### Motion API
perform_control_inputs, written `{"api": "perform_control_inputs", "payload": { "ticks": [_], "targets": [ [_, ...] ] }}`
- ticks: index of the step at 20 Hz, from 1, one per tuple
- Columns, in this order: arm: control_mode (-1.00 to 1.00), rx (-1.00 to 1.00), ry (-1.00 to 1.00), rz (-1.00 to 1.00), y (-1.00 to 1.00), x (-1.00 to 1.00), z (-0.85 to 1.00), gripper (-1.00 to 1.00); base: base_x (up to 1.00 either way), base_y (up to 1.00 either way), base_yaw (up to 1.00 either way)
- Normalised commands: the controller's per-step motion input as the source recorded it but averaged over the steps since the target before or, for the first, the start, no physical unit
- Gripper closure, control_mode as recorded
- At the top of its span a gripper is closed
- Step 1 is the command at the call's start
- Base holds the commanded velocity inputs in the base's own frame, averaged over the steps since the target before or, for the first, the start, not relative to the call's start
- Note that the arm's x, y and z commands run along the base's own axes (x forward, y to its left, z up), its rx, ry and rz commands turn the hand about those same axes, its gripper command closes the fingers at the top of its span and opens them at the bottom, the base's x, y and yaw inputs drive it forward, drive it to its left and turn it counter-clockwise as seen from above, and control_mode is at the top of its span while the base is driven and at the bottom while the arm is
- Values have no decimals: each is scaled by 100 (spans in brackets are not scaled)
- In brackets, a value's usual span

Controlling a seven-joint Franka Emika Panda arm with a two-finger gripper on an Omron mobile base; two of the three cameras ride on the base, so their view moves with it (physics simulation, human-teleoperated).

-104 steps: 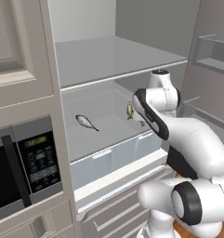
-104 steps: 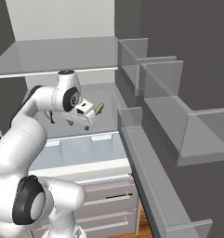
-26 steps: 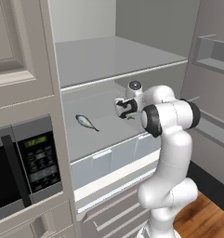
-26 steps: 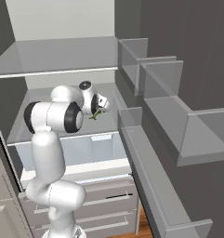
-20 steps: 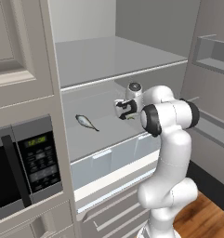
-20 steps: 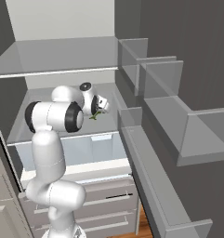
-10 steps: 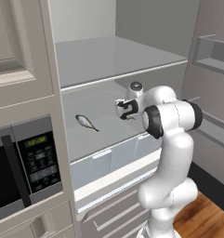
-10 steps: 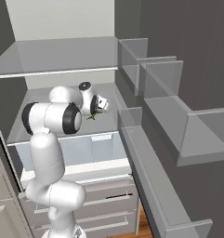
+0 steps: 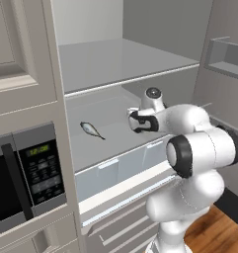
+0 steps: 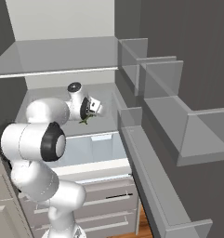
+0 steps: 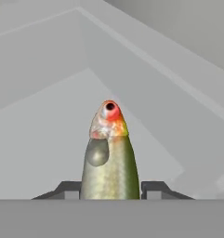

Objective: Gather the potato and corn from the fridge and place them on a tray on the dining counter. Then gather the fishs from the fridge and place them on the other tray.

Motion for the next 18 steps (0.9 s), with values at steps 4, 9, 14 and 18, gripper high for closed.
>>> {"api": "perform_control_inputs", "payload": {
  "ticks": [4, 9, 14, 18],
  "targets": [
    [-100, 1, 0, 0, 0, -100, 34, 100, 0, 0, 0],
    [-100, 1, 12, 0, 0, -86, 67, 100, 0, 0, 0],
    [-100, 4, 25, 0, 1, -83, 68, 100, 0, 0, 0],
    [-100, 2, 25, 0, 11, -96, 17, 100, 0, 0, 0]
  ]
}}
